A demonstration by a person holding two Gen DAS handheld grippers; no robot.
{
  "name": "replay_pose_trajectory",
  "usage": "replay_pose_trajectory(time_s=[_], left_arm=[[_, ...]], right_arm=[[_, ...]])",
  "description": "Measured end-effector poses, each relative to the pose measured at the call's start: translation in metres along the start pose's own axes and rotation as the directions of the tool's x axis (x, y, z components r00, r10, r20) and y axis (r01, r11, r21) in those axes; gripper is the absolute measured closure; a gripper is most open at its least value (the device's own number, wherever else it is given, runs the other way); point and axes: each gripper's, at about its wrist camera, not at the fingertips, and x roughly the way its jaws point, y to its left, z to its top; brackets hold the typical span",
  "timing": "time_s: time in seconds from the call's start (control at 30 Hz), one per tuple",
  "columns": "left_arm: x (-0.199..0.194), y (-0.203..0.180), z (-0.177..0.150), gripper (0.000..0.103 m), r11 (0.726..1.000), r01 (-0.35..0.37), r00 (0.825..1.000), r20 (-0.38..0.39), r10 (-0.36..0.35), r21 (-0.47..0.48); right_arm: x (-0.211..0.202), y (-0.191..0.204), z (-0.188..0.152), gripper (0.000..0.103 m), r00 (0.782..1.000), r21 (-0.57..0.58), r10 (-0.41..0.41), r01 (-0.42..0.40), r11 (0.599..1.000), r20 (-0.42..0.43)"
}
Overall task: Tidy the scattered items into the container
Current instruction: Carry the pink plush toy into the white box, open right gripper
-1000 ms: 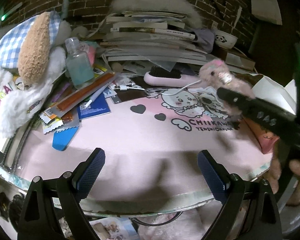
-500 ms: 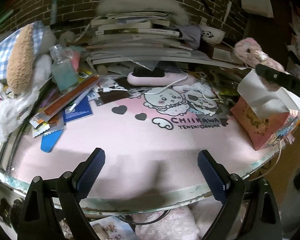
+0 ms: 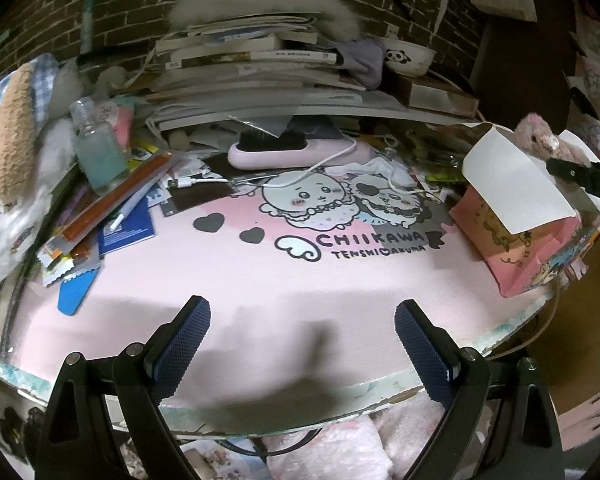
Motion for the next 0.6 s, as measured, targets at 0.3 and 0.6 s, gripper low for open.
replay_pose_trajectory(time_s=[0.3,0.6], left_arm=[[0.005,-0.007,0.001,0.01,1.0,0.006,1.0,-0.011,-0.005,0.013],[0.006,-0.007,0.0,0.01,1.0,0.007,1.0,-0.014,-0.007,0.013]], right_arm=[[0.018,-0.029,-0.004,0.075,0.977,-0.057,-0.014,0.002,0.998,-0.215],[0.05,-0.029,0.003,0.075,0.909,-0.15,-0.027,-0.04,0.988,-0.417]])
